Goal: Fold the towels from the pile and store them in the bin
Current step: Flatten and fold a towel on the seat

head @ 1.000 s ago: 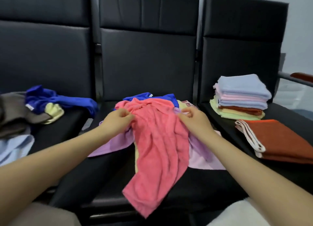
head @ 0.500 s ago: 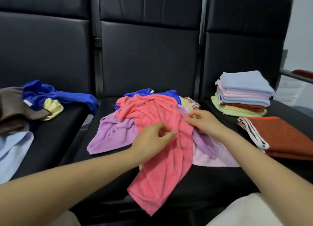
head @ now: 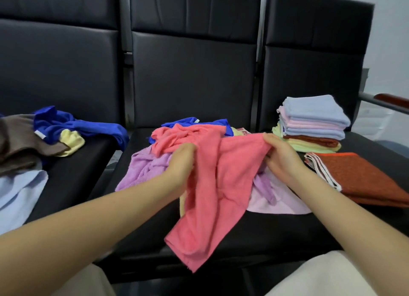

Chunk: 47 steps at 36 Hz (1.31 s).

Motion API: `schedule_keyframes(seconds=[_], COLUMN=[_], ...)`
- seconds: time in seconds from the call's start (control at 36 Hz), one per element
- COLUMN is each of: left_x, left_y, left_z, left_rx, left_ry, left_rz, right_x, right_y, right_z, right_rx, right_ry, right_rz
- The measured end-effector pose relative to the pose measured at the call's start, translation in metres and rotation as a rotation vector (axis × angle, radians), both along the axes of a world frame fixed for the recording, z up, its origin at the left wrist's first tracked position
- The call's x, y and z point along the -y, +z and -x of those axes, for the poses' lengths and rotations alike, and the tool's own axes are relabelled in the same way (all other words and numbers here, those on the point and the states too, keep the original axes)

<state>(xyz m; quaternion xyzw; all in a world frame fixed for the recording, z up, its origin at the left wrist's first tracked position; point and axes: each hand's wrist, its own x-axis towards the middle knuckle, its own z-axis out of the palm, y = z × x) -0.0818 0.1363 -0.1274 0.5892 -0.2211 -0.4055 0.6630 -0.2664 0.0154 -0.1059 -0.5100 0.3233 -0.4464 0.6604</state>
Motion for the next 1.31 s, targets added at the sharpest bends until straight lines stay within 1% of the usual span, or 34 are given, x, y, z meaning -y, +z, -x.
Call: schedule_keyframes(seconds=[0.03, 0.08, 0.14, 0.19, 0.22, 0.25, 0.31, 0.36, 0.39, 0.42, 0.44, 0.47, 0.53, 0.56, 0.58, 0.61, 0.67, 0.72, 0.78, 0.81, 0.83, 0.86, 0.92, 0.94, 0.97, 1.0, 1.03, 1.08, 1.17, 1.19, 1.25, 1.31], left_x=[-0.001, -0.005, -0.01, -0.014, -0.018, -0.019, -0.029, -0.039, -0.044, -0.047, -0.052, -0.049, -0.045, -0.045, -0.044, -0.044, -0.043, -0.04, -0.037, -0.036, -0.034, -0.034, -0.035, -0.033, -0.032, -0.032, -0.031, -0.031, -0.029, -0.03, -0.031, -0.032], left_y=[0.003, 0.009, 0.017, 0.022, 0.025, 0.028, 0.04, 0.043, 0.044, 0.04, 0.039, 0.032, 0.017, 0.013, 0.009, 0.005, -0.003, -0.008, -0.012, -0.013, -0.014, -0.013, -0.011, -0.009, -0.008, -0.006, -0.004, 0.002, 0.009, 0.01, 0.011, 0.013], left_z=[-0.008, -0.027, -0.047, -0.068, -0.078, -0.087, -0.099, -0.11, -0.114, -0.115, -0.117, -0.126, -0.137, -0.134, -0.134, -0.132, -0.129, -0.126, -0.125, -0.126, -0.125, -0.124, -0.125, -0.126, -0.128, -0.128, -0.128, -0.129, -0.134, -0.137, -0.14, -0.139], left_rx=[-0.004, -0.03, -0.12, -0.167, -0.149, -0.141, -0.07, 0.166, 0.264, 0.466, 0.596, 0.575, 0.253, 0.234, 0.234, 0.24, 0.256, 0.27, 0.29, 0.298, 0.295, 0.292, 0.285, 0.277, 0.273, 0.267, 0.254, 0.219, 0.158, 0.132, 0.023, -0.105], left_ry=[0.031, 0.08, 0.152, 0.303, 0.398, 0.497, 0.629, 0.64, 0.639, 0.647, 0.625, 0.566, 0.479, 0.436, 0.399, 0.356, 0.283, 0.24, 0.232, 0.237, 0.235, 0.238, 0.225, 0.218, 0.218, 0.215, 0.221, 0.269, 0.411, 0.456, 0.488, 0.434], left_rz=[-0.009, 0.062, 0.116, 0.122, 0.122, 0.128, 0.133, 0.034, -0.057, -0.25, -0.37, -0.389, -0.271, -0.263, -0.262, -0.297, -0.342, -0.348, -0.359, -0.36, -0.358, -0.379, -0.411, -0.397, -0.369, -0.334, -0.293, -0.213, -0.119, -0.095, -0.016, 0.103], right_x=[-0.002, -0.007, -0.009, -0.008, -0.006, -0.003, 0.003, 0.01, 0.01, 0.01, 0.009, 0.007, 0.001, -0.001, -0.004, -0.006, -0.01, -0.013, -0.015, -0.015, -0.018, -0.02, -0.022, -0.022, -0.022, -0.022, -0.023, -0.019, -0.01, -0.009, -0.011, -0.011], right_y=[0.005, 0.013, 0.018, 0.021, 0.02, 0.019, 0.015, 0.009, 0.006, 0.002, -0.001, -0.004, -0.01, -0.014, -0.017, -0.018, -0.019, -0.016, -0.011, -0.009, -0.008, -0.008, -0.013, -0.016, -0.016, -0.016, -0.014, -0.011, -0.003, 0.002, 0.016, 0.029], right_z=[0.001, 0.005, 0.01, 0.014, 0.017, 0.02, 0.027, 0.033, 0.034, 0.035, 0.035, 0.034, 0.032, 0.03, 0.027, 0.022, 0.009, -0.01, -0.031, -0.044, -0.055, -0.066, -0.085, -0.091, -0.097, -0.099, -0.099, -0.1, -0.094, -0.089, -0.071, -0.051], right_rx=[0.092, 0.262, 0.396, 0.485, 0.497, 0.465, 0.305, 0.081, -0.043, -0.196, -0.367, -0.548, -0.911, -1.035, -1.101, -1.117, -1.04, -0.899, -0.794, -0.773, -0.781, -0.832, -0.966, -0.991, -0.982, -0.932, -0.854, -0.601, -0.295, -0.177, 0.123, 0.345], right_ry=[0.02, 0.07, 0.064, 0.064, 0.079, 0.092, 0.049, -0.063, -0.122, -0.165, -0.174, -0.155, -0.075, -0.046, -0.038, -0.053, -0.132, -0.23, -0.259, -0.221, -0.152, -0.07, 0.029, 0.054, 0.069, 0.076, 0.106, 0.143, -0.004, -0.021, 0.02, 0.032], right_rz=[-0.052, -0.136, -0.198, -0.237, -0.25, -0.262, -0.251, -0.18, -0.106, -0.017, 0.079, 0.182, 0.443, 0.572, 0.678, 0.769, 0.93, 1.044, 1.064, 1.029, 0.975, 0.919, 0.913, 0.913, 0.886, 0.865, 0.822, 0.672, 0.402, 0.289, 0.065, -0.057])
